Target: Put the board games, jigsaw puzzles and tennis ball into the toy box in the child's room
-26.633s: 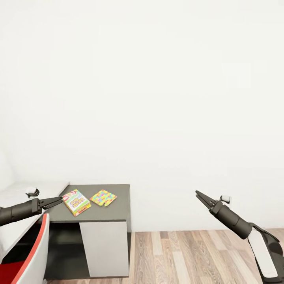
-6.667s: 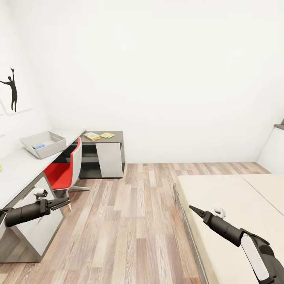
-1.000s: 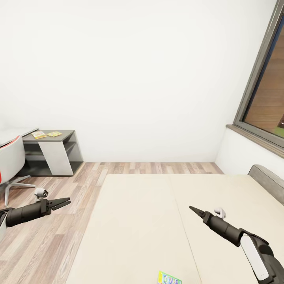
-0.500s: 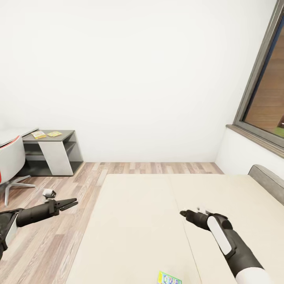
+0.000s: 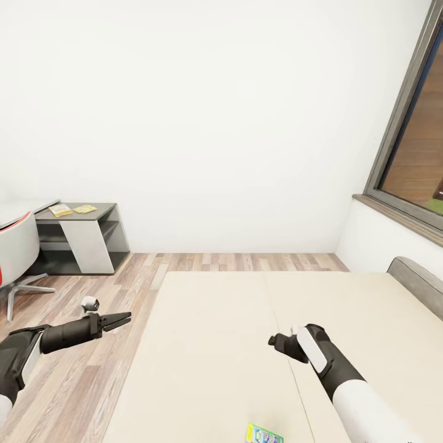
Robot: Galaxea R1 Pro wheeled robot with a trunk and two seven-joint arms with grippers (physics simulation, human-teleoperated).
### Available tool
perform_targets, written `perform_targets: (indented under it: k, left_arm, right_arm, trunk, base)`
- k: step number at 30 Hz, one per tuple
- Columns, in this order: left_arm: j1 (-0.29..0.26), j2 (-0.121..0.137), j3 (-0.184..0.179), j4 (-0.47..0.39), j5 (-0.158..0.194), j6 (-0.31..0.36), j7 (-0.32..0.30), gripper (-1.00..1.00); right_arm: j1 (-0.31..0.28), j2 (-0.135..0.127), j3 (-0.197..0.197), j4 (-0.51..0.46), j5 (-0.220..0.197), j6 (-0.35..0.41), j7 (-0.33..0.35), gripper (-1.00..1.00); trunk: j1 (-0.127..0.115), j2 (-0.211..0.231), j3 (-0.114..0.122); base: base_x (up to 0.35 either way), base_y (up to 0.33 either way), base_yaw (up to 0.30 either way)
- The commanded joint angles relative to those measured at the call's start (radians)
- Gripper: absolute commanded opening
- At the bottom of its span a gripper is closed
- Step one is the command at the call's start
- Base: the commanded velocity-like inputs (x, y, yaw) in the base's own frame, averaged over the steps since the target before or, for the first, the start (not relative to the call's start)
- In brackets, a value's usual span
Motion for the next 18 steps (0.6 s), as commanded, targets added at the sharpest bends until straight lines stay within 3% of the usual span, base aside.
perform_targets:
  k: [1,18]
  left_arm:
    - [-0.001,0.0,0.0,0.0,0.0,0.011,-0.003,1.0]
    - [-0.003,0.004,0.006,0.0,0.002,0.009,-0.012,1.0]
  right_arm:
    - [-0.001,-0.001,0.006,0.0,-0.01,0.007,-0.009,1.0]
    - [-0.009,0.011,0.006,0.003,-0.011,0.032,-0.013,1.0]
  trunk:
    - [0.0,-0.002,-0.002]
    - [0.0,-0.002,-0.025]
  base:
    - [0.0,0.0,0.0]
    - [0.0,0.0,0.0]
